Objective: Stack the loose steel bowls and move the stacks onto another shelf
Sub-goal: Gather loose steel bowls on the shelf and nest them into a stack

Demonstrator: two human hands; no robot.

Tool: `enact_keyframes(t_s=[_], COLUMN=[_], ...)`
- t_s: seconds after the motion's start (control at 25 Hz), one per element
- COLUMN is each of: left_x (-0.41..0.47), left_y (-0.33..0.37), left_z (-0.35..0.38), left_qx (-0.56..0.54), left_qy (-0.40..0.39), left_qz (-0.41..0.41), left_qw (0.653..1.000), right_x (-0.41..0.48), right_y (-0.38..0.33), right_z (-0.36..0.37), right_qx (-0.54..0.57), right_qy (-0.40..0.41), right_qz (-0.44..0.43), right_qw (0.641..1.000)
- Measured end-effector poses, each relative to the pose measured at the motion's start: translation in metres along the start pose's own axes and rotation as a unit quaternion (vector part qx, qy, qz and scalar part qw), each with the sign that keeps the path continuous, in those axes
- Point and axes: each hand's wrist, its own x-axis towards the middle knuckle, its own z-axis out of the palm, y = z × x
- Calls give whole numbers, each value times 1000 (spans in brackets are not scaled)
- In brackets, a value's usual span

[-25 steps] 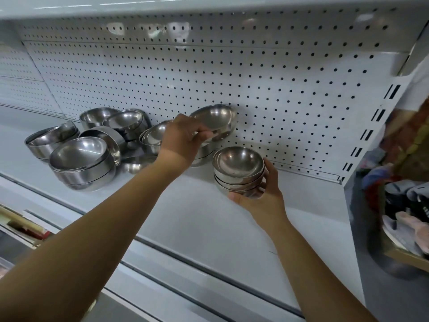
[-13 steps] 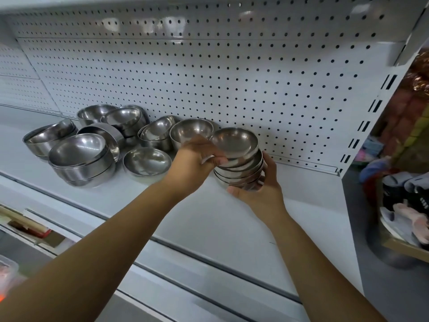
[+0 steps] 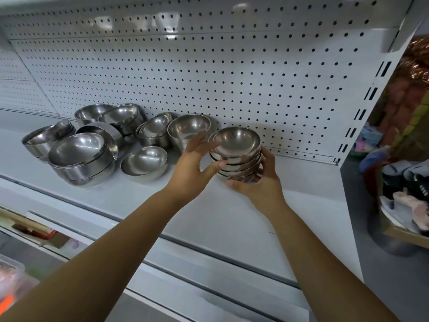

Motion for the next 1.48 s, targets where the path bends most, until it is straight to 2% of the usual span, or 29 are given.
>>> enact_keyframes(t_s=[0.32,0.64,0.72,0.84,0.92,1.04,1.16,1.32,1.48], left_x=[-9,-8,-15,-29,-38,-45,-48,-44,-45], left_y=[-2,-6,-9,-26,-45,-69,-89,-101,-97], left_z=[9,15,14,3,-10,-30,-43,-49,-47], left_qx=[-138,-173,-145,-25,83,170,197,169,124], left_qy=[33,54,71,166,221,239,223,192,232], left_qz=[-62,-64,-79,-109,-117,-188,-231,-207,-189], left_qw=[988,981,984,980,965,937,927,944,946], right_x=[-1,-2,-2,-4,-4,-5,-5,-5,-5], right_y=[-2,-3,-4,-5,-6,-8,-10,-13,-14], right_z=[-1,-1,-1,-3,-3,-3,-2,-1,0], right_qx=[-31,-40,-45,-51,-51,-51,-45,-39,-41], right_qy=[1,6,0,-7,-8,-6,-3,-4,-1], right_qz=[1,2,-6,-18,-19,-15,3,21,16], right_qw=[1000,999,999,999,998,999,999,999,999])
